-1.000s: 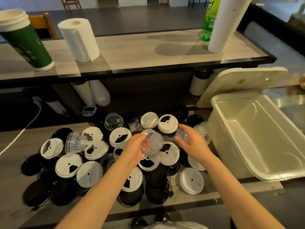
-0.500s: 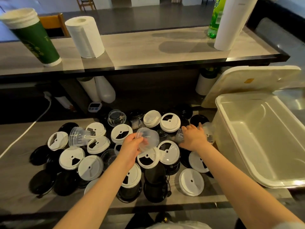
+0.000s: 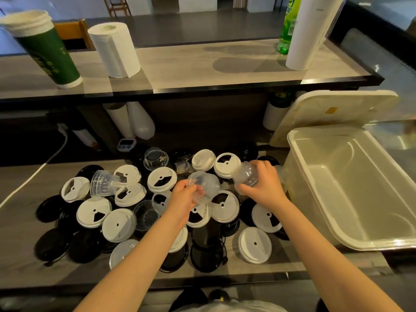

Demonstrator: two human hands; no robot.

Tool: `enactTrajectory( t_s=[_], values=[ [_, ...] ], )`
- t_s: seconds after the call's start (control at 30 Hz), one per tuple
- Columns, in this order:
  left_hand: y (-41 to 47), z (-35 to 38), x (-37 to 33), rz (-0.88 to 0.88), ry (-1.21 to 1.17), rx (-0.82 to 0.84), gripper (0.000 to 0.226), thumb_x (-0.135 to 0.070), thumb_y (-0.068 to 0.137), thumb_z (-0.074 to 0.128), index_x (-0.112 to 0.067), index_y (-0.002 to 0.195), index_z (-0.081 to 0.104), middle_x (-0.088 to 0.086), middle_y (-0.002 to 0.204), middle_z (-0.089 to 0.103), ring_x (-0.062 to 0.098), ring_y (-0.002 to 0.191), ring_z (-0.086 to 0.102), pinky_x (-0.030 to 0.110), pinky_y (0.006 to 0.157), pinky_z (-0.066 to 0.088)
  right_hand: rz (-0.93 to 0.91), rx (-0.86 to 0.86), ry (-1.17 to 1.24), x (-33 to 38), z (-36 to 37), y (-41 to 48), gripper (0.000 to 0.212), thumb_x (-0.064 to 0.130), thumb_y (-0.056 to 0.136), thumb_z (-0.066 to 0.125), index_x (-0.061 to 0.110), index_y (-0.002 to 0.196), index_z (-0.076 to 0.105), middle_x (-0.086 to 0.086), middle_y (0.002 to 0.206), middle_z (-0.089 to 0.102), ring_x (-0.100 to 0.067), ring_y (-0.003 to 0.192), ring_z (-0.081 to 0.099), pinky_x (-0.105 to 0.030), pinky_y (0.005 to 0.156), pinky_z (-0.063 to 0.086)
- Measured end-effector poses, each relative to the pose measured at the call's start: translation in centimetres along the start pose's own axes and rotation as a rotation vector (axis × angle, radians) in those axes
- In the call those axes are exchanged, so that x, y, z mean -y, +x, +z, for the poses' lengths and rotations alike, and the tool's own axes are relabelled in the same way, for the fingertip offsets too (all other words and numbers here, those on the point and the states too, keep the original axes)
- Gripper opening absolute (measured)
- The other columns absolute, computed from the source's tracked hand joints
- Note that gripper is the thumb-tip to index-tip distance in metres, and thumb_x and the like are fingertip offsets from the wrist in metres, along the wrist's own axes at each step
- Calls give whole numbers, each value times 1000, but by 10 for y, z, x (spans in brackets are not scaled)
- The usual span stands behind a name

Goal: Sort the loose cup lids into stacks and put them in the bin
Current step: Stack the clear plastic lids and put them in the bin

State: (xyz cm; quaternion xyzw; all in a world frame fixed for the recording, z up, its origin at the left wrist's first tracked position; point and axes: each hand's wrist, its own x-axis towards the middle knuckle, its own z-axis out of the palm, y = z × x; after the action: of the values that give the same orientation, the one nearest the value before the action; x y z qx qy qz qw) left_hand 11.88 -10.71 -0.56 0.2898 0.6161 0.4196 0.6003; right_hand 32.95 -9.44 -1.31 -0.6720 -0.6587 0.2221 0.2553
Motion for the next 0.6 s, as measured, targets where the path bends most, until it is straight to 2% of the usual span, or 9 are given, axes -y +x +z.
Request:
enactTrajectory(
  t_s=[0.17, 0.23, 0.33, 0.43, 0.53, 0.6],
  values=[
    [-4, 1, 0, -16, -92, 9, 19, 2, 94, 39, -10, 90, 53, 7, 81, 59, 18, 77, 59, 35, 76, 46, 65, -51, 501, 27, 2, -24, 57, 27, 76, 76, 27, 122, 42, 7, 119, 45, -2, 105, 47, -14, 83, 38],
    [-6, 1, 0, -43, -116, 11, 18, 1, 94, 40, -10, 93, 55, 8, 83, 61, 19, 78, 60, 34, 75, 46, 94, -17, 721, 38, 6, -34, 53, 28, 74, 77, 31, 116, 44, 5, 121, 50, -2, 107, 52, -18, 83, 45],
    [-13, -1, 0, -80, -135, 18, 19, -4, 96, 39, -10, 105, 55, 8, 91, 62, 20, 83, 60, 31, 69, 47, 115, -16, 913, 54, 14, -44, 50, 31, 67, 71, 32, 112, 47, 5, 117, 55, -6, 106, 57, -22, 81, 50],
    [-22, -6, 1, -133, -182, 20, 20, -6, 97, 40, -9, 111, 54, 12, 101, 63, 21, 85, 61, 32, 68, 49, 105, -34, 975, 64, 23, -51, 55, 30, 67, 71, 27, 116, 46, 6, 118, 54, -5, 106, 57, -21, 80, 51],
    [-28, -11, 2, -177, -239, 35, 30, -6, 95, 41, -4, 124, 52, 15, 107, 62, 22, 86, 62, 32, 64, 49, 52, -2, 911, 69, 31, -55, 60, 33, 64, 74, 28, 116, 45, 6, 119, 52, -6, 110, 54, -26, 89, 50],
    [-30, -13, 2, -177, -288, 66, 33, -8, 96, 41, -2, 127, 50, 16, 106, 63, 22, 85, 62, 31, 63, 50, 12, 40, 853, 69, 33, -58, 60, 31, 63, 75, 32, 114, 43, 8, 118, 51, -4, 109, 53, -23, 89, 49]
  ],
)
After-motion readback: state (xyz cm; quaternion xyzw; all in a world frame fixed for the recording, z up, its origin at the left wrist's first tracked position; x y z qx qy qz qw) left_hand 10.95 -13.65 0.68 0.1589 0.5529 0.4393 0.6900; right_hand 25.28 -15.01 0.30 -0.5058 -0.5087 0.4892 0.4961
